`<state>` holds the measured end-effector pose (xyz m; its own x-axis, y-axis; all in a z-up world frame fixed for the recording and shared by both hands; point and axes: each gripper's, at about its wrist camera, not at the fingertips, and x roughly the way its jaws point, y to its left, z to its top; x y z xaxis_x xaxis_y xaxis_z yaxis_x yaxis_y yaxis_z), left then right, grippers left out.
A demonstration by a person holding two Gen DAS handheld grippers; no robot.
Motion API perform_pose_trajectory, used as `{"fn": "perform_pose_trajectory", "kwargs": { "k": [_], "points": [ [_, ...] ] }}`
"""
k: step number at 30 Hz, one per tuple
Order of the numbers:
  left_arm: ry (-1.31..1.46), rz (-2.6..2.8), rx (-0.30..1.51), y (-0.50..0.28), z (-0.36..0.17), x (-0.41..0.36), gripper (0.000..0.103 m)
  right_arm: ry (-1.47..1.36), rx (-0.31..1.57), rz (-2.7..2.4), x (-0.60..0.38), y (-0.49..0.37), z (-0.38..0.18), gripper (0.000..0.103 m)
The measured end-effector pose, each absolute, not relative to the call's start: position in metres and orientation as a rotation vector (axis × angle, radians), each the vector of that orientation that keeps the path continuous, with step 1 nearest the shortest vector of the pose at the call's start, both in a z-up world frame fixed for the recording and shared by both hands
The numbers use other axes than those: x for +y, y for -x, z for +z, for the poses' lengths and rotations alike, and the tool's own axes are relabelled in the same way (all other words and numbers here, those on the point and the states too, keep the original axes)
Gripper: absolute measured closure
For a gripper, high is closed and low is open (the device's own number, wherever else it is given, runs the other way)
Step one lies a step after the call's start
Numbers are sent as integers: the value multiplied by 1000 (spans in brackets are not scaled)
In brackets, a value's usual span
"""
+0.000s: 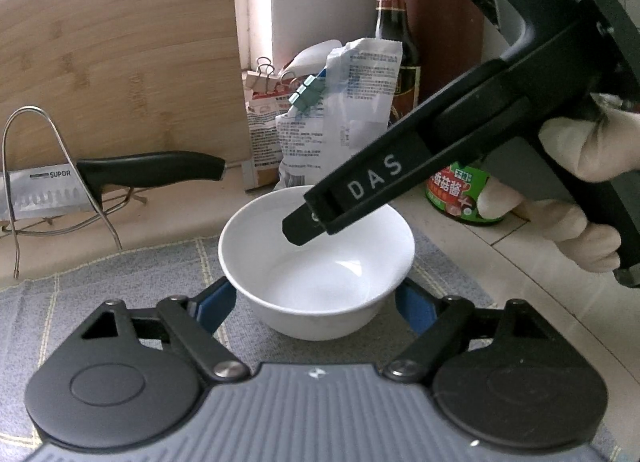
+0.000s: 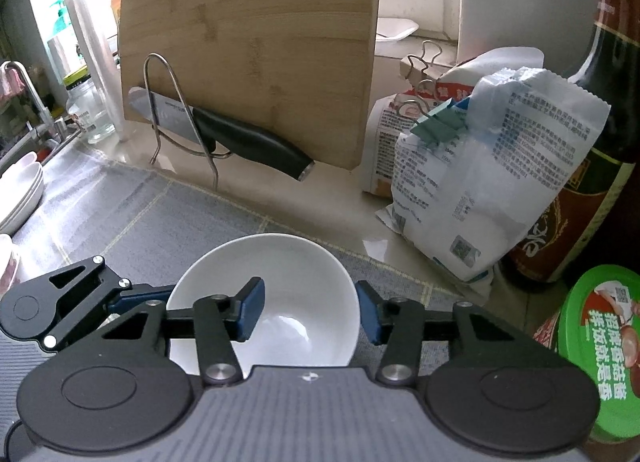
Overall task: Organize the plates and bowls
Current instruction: 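Lift and carry the bowl with the right tool toward the nested bowls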
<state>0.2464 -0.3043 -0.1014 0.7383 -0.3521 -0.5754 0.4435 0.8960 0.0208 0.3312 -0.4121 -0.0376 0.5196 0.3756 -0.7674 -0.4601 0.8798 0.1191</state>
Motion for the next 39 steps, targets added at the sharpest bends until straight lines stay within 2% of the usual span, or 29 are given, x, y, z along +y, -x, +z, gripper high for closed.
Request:
{"fn": "perform_pose_trajectory", "kwargs": {
  "k": [16, 39],
  "points": [
    [-198, -448, 659, -231, -81, -295, 17, 69, 881, 546, -406, -305, -19, 48],
    [-145, -366, 700, -154, -33, -225, 17, 122, 834, 688, -334, -228, 22, 48]
  ]
}}
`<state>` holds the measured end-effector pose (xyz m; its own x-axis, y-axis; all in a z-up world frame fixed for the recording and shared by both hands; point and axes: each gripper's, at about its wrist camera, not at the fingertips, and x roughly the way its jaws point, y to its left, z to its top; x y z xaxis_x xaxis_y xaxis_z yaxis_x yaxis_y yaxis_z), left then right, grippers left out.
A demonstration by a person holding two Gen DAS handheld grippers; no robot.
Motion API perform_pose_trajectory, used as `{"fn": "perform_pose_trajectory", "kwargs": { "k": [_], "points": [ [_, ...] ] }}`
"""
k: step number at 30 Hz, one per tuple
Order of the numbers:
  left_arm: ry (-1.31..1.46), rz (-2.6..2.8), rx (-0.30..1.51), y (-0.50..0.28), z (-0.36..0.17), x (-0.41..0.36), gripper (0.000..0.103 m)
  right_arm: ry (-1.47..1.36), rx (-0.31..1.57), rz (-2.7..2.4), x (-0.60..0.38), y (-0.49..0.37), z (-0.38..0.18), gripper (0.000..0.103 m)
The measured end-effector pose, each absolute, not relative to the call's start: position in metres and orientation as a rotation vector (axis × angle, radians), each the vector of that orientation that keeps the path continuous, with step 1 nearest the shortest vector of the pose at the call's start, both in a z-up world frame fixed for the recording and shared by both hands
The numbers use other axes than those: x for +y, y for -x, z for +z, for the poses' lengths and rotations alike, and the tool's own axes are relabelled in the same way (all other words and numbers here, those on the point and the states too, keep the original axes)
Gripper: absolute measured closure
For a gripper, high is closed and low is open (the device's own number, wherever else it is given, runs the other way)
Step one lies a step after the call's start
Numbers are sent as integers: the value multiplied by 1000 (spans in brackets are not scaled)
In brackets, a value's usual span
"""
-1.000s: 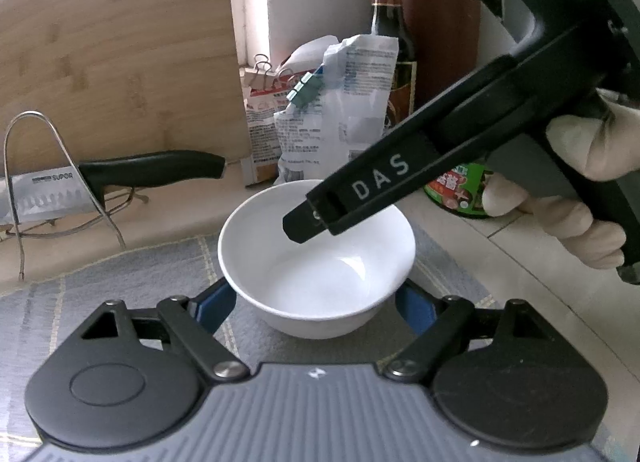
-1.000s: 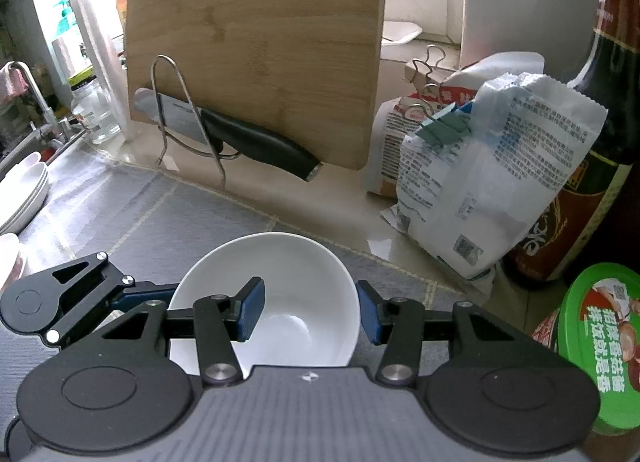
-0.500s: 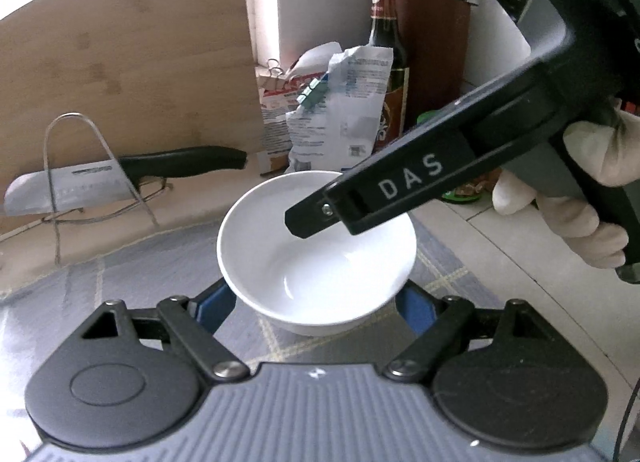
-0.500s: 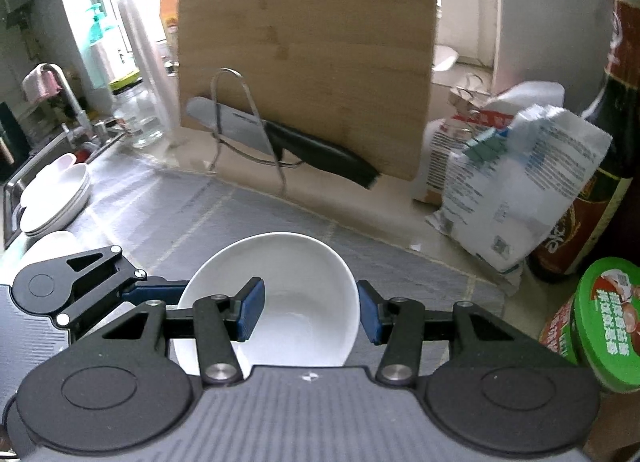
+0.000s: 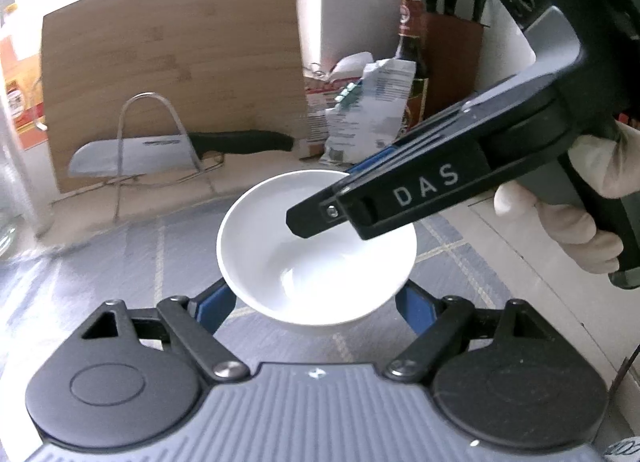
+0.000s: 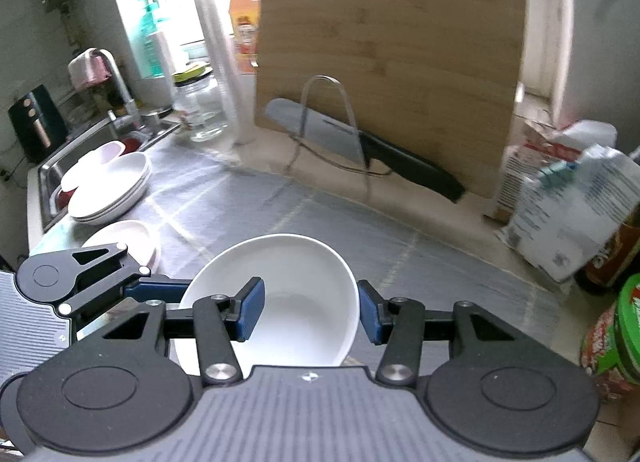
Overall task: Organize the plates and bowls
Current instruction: 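Lift and carry the bowl with the right tool toward the nested bowls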
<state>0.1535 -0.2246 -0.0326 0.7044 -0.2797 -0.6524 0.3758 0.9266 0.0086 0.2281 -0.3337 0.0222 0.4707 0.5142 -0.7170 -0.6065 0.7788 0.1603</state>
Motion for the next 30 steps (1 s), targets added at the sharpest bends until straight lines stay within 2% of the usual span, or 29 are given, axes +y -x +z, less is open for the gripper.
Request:
{"fn": "perform_pose_trajectory", "kwargs": {
  "k": [14, 30],
  "points": [
    [-96, -235, 688, -120, -8, -162, 17, 192, 779, 822, -256, -206, 44, 47],
    [-45, -100, 690, -103, -5, -103, 17, 249, 778, 934, -177, -204, 39, 47]
  ]
}}
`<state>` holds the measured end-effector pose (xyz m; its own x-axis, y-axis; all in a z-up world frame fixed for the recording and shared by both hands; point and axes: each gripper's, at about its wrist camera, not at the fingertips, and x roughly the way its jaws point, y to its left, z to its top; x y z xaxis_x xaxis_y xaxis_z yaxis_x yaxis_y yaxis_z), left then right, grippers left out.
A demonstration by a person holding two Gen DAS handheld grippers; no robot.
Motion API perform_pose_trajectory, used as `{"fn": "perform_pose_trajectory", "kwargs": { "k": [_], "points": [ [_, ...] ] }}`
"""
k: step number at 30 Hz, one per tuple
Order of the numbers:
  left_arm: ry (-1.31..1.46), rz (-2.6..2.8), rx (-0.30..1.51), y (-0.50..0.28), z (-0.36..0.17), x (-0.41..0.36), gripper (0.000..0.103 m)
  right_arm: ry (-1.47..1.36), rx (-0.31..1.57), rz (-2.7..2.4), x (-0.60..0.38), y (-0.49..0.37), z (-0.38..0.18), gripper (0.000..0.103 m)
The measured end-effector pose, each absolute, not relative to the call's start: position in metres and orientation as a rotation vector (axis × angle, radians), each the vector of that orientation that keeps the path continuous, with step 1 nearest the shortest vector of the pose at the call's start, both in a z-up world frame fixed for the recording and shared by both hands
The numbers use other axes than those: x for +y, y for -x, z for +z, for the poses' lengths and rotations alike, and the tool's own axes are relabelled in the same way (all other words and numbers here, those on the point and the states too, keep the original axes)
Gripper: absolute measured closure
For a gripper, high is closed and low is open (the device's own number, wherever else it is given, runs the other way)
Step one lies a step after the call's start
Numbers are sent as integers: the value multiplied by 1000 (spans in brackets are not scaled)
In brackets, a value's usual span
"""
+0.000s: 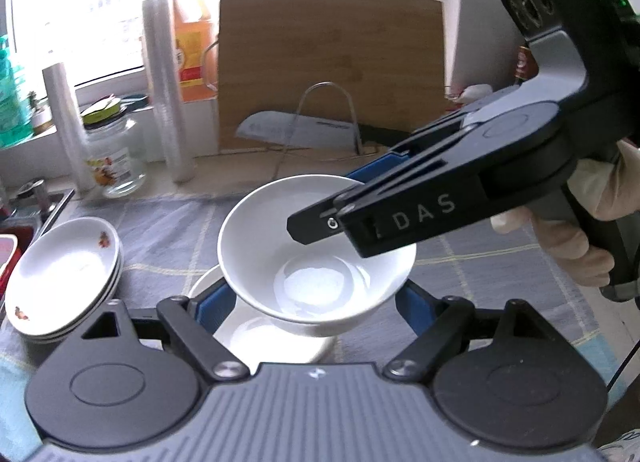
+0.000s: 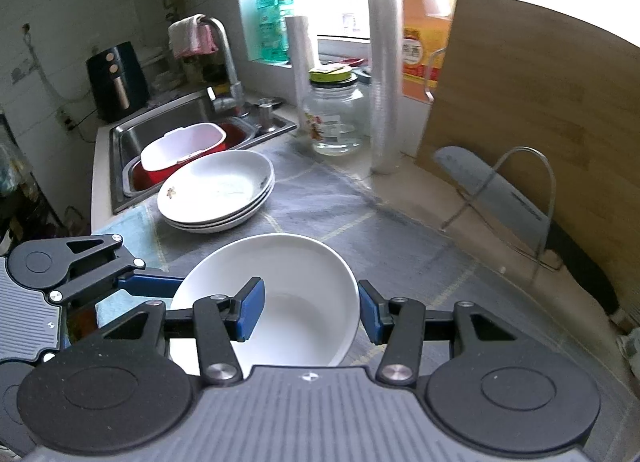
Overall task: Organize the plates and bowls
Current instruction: 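Lift and carry the bowl with the right tool toward the nested bowls, then lower the bowl onto the nested bowls and open the right tool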
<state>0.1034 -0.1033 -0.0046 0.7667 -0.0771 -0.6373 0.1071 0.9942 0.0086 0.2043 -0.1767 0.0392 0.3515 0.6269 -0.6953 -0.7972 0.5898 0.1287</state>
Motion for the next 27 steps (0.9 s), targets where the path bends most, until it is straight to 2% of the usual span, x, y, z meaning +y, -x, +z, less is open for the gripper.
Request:
{"fn": "perform_pose_trajectory", "kwargs": {
  "k": [27],
  "points": [
    [-39, -47, 762, -104, -21, -81, 17, 265, 859, 954, -143, -213, 8, 47]
  ]
}}
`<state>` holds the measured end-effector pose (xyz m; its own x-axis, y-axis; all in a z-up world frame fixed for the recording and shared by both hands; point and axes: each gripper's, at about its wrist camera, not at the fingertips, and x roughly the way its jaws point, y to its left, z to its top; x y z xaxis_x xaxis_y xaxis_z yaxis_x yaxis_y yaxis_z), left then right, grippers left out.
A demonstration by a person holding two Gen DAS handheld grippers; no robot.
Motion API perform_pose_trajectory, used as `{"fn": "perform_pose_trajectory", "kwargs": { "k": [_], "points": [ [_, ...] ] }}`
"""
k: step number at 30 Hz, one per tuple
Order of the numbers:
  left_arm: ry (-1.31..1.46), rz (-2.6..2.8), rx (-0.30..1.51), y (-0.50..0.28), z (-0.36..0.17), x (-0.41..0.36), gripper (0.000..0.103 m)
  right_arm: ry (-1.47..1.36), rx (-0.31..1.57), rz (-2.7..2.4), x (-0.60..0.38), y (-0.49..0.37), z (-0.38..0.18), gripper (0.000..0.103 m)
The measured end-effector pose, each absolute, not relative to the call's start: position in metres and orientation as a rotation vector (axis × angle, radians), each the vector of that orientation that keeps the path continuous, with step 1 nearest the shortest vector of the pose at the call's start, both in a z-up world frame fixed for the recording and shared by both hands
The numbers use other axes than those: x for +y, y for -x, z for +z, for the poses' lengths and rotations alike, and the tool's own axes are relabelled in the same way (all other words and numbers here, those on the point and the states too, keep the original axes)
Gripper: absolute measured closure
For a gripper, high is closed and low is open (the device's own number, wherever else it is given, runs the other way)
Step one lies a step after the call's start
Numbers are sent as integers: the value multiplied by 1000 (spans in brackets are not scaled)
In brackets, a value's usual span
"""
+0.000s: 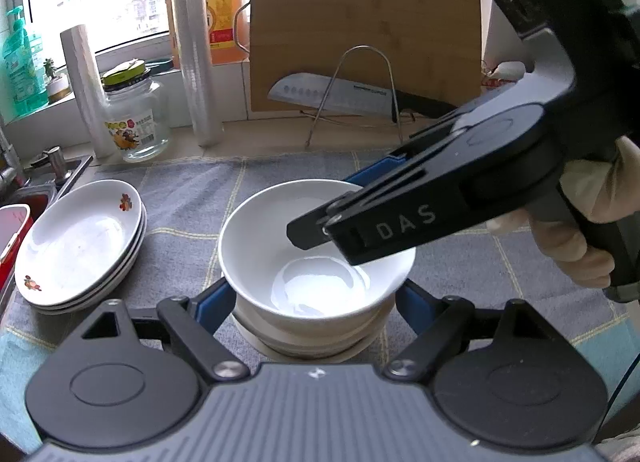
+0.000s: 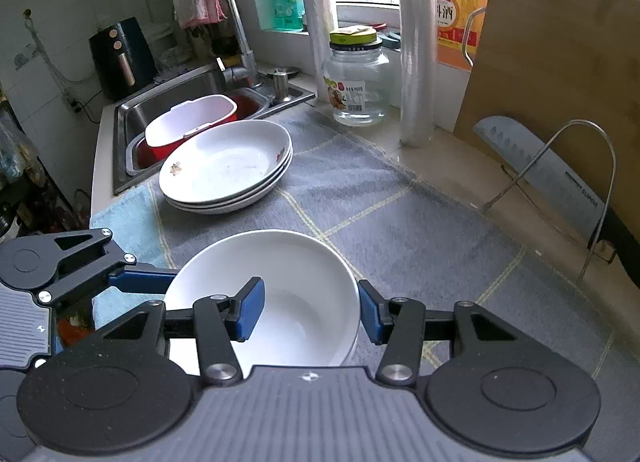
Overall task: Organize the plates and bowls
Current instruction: 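Lower the bowl onto the nested bowls and open the right tool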
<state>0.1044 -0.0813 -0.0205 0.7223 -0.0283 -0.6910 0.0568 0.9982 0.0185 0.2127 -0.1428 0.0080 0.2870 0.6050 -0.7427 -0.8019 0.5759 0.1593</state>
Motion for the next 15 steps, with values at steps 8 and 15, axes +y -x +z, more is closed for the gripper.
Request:
{"fn": "perform_pose_trajectory", "kwargs": {
  "k": [8, 15],
  "points": [
    [-56, -45, 771, -106, -23, -81, 17, 271, 864, 953, -141, -213, 5, 47],
    [-64, -43, 771, -105, -23, -82, 16, 272, 864, 953, -141, -213, 4, 46]
  ]
}}
